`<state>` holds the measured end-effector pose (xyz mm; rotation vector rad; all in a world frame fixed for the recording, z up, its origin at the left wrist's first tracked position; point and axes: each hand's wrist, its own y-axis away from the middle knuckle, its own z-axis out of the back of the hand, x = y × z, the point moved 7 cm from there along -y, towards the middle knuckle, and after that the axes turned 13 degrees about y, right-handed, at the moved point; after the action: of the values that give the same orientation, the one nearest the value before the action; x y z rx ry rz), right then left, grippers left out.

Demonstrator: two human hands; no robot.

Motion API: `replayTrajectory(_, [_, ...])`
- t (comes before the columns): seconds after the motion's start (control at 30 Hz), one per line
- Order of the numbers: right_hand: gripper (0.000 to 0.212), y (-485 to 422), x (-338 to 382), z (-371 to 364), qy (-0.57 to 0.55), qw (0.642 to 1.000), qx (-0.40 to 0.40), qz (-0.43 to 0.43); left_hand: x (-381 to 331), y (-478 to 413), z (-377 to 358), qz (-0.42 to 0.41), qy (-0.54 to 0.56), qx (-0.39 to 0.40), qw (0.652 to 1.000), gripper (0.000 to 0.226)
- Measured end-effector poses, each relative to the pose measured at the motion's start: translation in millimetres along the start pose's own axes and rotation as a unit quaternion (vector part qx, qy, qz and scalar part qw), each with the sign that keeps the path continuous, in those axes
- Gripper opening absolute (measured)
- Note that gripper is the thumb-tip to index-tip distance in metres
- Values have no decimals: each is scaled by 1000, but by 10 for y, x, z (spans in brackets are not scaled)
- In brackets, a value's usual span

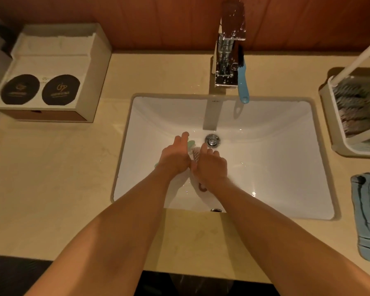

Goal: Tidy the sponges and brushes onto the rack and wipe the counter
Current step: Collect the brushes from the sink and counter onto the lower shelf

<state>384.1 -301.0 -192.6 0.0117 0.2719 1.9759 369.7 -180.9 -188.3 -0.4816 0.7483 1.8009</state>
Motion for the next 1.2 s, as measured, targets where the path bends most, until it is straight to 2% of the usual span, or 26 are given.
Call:
replayTrajectory(0.07, [50, 8, 32, 2, -3, 1000, -14, -20, 27, 25, 16, 24, 12, 0, 1000, 45])
replayTrajectory(0.13, [34, -21, 51, -1, 1, 1000, -8, -26, 12, 40, 53, 6, -1, -19, 1000, 36])
replayTrajectory(0.27, [15, -44, 82, 64, -27, 999, -23, -19, -8, 92, 69, -11, -7, -9, 1000, 37])
replayTrajectory(0.47, [21, 59, -31, 276, -61, 987, -150, 7, -50, 188, 158, -5, -25, -2, 1000, 27])
replayTrajectory(0.53, [25, 92, -130, 354, -56, 991, -118, 17, -131, 241, 202, -24, -31, -4, 999, 23])
replayTrajectory(0.6, [37, 160, -275, 447, -57, 995, -74, 23, -273, 300, 234, -43, -35, -8, 998, 24])
replayTrajectory(0.7, [46, 275, -552, 637, -53, 997, -60, 19, -580, 401, 263, -65, -38, -16, 997, 36])
replayTrajectory(0.77, [44, 398, -715, 792, -39, 997, -62, 35, -823, 476, 290, -84, -32, -23, 996, 44])
replayTrajectory(0.9, [35, 682, -1107, 1032, -9, 993, -104, 55, -1299, 532, 343, -129, -47, -51, 989, 42])
replayTrajectory(0.97, [36, 828, -1344, 1095, 1, 992, -114, 45, -1514, 564, 330, -127, -11, -61, 990, 39])
replayTrajectory(1.03, [37, 947, -1569, 1146, 7, 993, -115, 32, -1771, 625, 294, -116, 84, -54, 988, 30])
replayTrajectory(1.2, [36, 1195, -2062, 1332, 29, 990, -137, -2, -2328, 768, 222, -103, 240, -83, 962, 12])
